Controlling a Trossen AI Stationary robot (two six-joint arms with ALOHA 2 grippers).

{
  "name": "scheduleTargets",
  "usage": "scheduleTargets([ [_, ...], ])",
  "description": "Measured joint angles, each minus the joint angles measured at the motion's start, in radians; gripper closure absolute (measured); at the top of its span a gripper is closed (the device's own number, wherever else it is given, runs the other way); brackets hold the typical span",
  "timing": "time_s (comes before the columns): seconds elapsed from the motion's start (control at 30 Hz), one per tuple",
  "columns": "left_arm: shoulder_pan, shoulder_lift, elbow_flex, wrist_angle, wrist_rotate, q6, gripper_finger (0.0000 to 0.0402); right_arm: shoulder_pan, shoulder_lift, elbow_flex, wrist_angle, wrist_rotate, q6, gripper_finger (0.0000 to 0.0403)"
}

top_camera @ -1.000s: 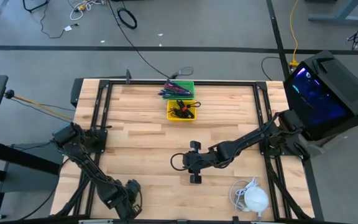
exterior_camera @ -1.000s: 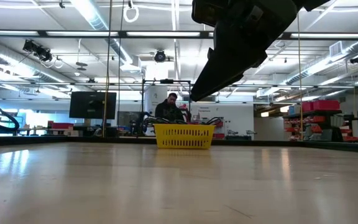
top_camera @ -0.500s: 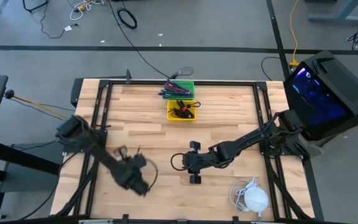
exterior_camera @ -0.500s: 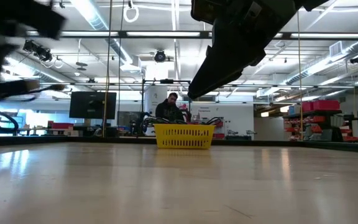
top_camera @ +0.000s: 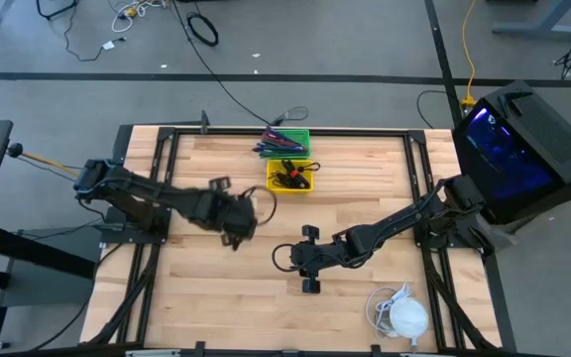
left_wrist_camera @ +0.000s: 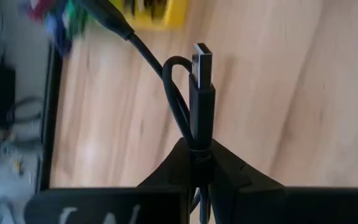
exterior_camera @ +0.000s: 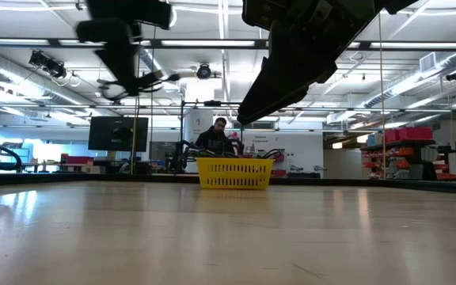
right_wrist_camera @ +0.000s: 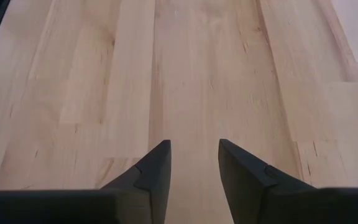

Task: Pick & Place USB Port
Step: Put the black charger cable into the yellow basket

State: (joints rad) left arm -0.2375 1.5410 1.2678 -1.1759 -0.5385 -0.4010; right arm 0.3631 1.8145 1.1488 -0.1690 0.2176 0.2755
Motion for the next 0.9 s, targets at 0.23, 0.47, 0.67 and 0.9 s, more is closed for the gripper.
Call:
scheduleTargets([
  [0.23,0.19,0.002,0.0,0.194,0.116,0.345,0.0373,-0.015,0.0,0.0,0.011,0.0,-0.015,0.0268],
  [0.47,0.358,0.004,0.0,0.373,0.236,0.591,0.0373,-0.026,0.0,0.0,0.009,0.002,-0.015,0.0268],
  [0.67,0.465,0.019,0.0,0.573,0.46,0.748,0.0373,-0.039,0.0,0.0,0.011,0.002,-0.011,0.0268],
  [0.9,0.536,0.131,0.0,0.659,0.548,0.803,0.0373,-0.049,0.0,0.0,0.007,0.003,-0.004,0.0268],
])
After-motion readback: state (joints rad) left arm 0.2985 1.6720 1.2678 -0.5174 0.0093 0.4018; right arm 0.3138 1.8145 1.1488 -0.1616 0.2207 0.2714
